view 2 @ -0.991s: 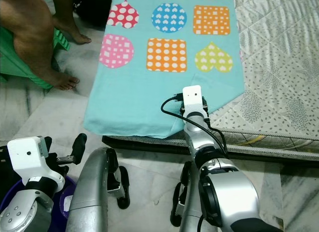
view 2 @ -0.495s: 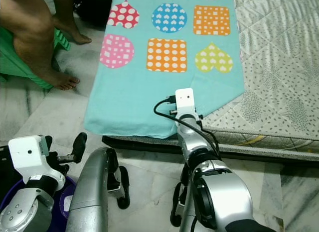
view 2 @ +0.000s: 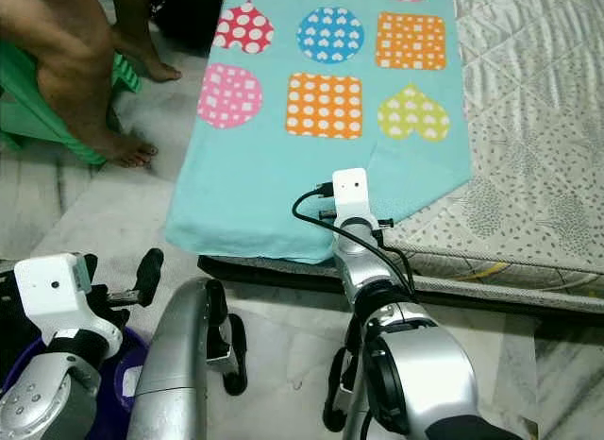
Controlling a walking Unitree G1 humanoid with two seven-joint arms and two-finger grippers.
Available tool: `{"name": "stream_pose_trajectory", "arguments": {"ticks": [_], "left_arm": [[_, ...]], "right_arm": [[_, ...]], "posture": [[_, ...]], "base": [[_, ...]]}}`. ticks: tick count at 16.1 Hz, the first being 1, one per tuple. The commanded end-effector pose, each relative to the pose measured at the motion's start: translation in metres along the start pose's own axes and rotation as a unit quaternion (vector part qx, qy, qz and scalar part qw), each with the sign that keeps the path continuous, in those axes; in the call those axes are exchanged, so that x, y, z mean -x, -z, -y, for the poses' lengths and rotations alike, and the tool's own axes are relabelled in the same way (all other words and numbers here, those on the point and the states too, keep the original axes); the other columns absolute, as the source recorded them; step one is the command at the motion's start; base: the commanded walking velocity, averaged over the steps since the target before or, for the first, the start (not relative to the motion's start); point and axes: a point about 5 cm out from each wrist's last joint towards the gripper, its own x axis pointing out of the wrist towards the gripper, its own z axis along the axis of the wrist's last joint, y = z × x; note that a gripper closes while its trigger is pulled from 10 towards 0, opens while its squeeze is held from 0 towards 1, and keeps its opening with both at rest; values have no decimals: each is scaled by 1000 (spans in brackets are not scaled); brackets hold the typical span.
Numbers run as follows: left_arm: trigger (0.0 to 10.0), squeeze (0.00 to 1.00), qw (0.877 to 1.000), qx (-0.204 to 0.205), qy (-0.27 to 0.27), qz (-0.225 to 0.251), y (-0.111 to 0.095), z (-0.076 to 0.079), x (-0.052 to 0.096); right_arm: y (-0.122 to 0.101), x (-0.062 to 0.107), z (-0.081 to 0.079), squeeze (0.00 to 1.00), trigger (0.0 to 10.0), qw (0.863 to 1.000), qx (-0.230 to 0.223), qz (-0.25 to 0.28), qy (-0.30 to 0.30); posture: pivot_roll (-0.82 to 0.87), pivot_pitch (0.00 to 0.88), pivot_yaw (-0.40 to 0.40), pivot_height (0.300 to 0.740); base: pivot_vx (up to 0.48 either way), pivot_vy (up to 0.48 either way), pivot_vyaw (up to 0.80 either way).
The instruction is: Clean up the room
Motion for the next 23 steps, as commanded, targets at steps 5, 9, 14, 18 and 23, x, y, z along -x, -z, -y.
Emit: {"name": "stream_pose_trajectory", "arguments": {"ticks": [5,9,14,18,23], "left_arm": [[10000,0,1000,-1,-8,-21,9,-4,-3],[10000,0,1000,2,-5,-16,9,-3,-8],[10000,0,1000,6,-1,-15,11,-3,-12],[10000,0,1000,7,8,-14,12,-2,-16],[10000,0,1000,4,13,-11,11,-3,-20]], "right_arm": [[22,1,16,0,0,998,-32,-40,28],[25,-1,30,0,0,988,-148,-39,19],[49,11,37,0,0,964,-265,-23,-10],[70,32,44,0,0,942,-333,-32,-4],[83,40,63,0,0,925,-373,-54,46]], "posture": [[206,427,9,587],[185,414,10,587],[158,397,23,587],[145,383,40,587],[148,365,44,587]], "base": [[0,0,0],[0,0,0],[0,0,0],[0,0,0],[0,0,0]]}}
